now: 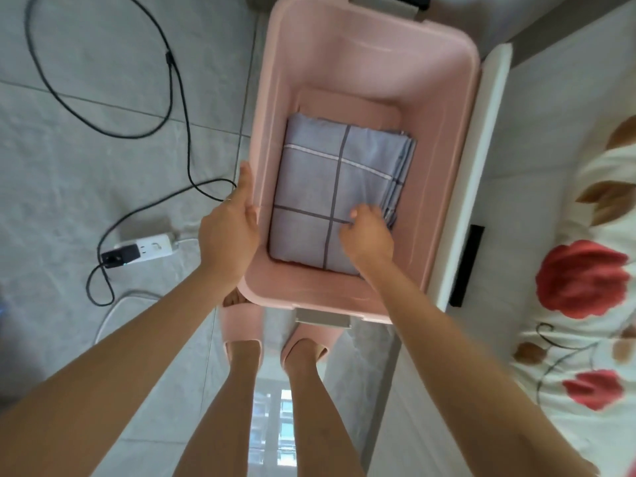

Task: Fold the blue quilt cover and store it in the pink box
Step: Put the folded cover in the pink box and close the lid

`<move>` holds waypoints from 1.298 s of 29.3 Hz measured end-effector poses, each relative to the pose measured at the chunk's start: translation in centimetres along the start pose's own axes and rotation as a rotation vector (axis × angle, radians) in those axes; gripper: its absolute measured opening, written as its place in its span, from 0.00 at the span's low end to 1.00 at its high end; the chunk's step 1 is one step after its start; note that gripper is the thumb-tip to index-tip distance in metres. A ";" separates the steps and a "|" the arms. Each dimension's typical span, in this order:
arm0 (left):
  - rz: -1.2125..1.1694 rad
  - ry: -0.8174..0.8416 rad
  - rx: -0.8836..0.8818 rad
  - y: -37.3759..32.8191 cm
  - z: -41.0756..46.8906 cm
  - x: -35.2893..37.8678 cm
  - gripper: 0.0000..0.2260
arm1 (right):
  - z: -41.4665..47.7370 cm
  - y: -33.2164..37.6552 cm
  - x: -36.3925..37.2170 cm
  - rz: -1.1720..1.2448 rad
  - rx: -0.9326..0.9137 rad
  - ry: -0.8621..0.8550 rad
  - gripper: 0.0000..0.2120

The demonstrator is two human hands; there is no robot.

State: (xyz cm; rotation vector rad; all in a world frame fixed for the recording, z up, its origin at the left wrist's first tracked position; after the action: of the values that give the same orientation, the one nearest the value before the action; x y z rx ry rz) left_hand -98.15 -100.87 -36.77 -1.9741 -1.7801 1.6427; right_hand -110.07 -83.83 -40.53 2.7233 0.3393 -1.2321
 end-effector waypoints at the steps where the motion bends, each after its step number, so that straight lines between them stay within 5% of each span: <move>1: 0.009 0.021 -0.012 -0.6 -0.1 -0.2 0.28 | -1.6 0.0 -2.7 -0.040 -0.100 -0.229 0.18; 4: 0.111 0.109 -0.071 -1.1 0.0 -0.1 0.30 | -3.8 -1.5 -6.7 -0.202 -0.063 -0.651 0.31; 10: 0.512 0.315 -0.064 -4.0 0.1 -1.9 0.31 | -4.3 -8.7 -11.2 0.064 0.204 -0.228 0.37; 13: 0.506 0.413 -0.057 -3.9 0.8 -2.7 0.33 | -4.4 -10.2 -11.5 0.338 0.261 -0.150 0.28; 16: 0.397 0.522 -0.112 -2.8 1.5 -3.3 0.34 | -4.3 -10.4 -12.7 0.322 0.286 -0.172 0.12; 21: 0.597 0.601 -0.037 -3.1 0.7 -4.9 0.31 | -7.6 -9.3 -18.4 0.203 0.331 -0.330 0.06; 25: 0.568 0.652 -0.042 -3.8 -0.3 -6.2 0.27 | -12.3 -7.7 -24.7 0.122 0.185 -0.525 0.06; 31: 0.189 0.582 -0.054 -7.3 -1.9 -8.2 0.23 | -20.3 -6.3 -30.9 0.305 0.049 -0.646 0.04; 38: -0.010 0.488 -0.134 -11.0 -2.8 -9.8 0.21 | -24.6 -3.0 -30.2 0.579 -0.192 -0.484 0.03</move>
State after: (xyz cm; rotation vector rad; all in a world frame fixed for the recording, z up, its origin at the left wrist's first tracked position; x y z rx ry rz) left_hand -102.10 -102.55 -22.38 -2.1681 -1.7299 0.9386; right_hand -112.46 -80.20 -1.68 2.0422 -0.3431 -1.5006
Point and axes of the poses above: each hand's wrist, its own z-axis towards the middle knuckle, its own x-axis out of the palm, y = z × x, the point moved 3 cm from there along z, towards the middle knuckle, and after that the axes turned 14 degrees about -z, right-handed, at the moved point
